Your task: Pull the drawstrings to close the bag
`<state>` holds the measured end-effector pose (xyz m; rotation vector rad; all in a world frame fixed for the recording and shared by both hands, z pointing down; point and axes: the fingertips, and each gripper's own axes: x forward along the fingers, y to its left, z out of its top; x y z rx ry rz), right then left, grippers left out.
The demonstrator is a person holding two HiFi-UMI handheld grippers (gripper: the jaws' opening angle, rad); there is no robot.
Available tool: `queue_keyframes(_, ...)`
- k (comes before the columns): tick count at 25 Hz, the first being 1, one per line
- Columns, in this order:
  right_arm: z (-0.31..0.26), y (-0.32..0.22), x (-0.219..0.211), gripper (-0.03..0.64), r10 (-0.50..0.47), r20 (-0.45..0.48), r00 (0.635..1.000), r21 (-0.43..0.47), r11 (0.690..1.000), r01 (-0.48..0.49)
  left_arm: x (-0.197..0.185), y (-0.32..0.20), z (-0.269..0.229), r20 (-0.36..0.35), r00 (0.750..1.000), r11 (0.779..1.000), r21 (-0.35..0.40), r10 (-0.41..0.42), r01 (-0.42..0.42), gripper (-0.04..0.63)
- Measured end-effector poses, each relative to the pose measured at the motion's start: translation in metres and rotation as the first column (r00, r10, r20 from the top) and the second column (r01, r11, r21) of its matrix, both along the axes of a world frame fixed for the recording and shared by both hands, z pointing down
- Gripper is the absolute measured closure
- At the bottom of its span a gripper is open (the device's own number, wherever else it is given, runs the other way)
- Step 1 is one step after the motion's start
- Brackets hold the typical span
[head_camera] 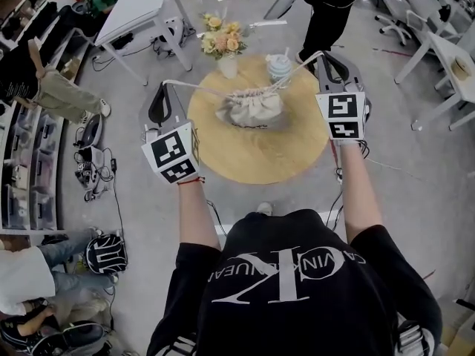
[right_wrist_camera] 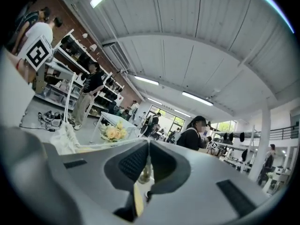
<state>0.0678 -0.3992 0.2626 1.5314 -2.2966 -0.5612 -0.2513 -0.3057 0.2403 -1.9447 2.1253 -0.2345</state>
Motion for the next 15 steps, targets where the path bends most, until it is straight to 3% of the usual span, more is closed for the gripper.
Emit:
queue_keyframes(6, -0.021, 0.004, -0.011, 0.595, -0.046, 0.060, 0.997, 0.029, 0.999, 0.044, 0.014, -0.004, -0.023, -0.055, 0.997, 0.996, 0.076, 0.056, -0.052, 0.584)
queue_keyframes(15, -0.043, 0.007, -0.017, 0.595, -0.080, 0.102, 0.991, 0.068, 0.995, 0.074, 0.027, -0.011, -0.040, -0.084, 0.990, 0.987, 0.123, 0.111, -0.101, 0.584)
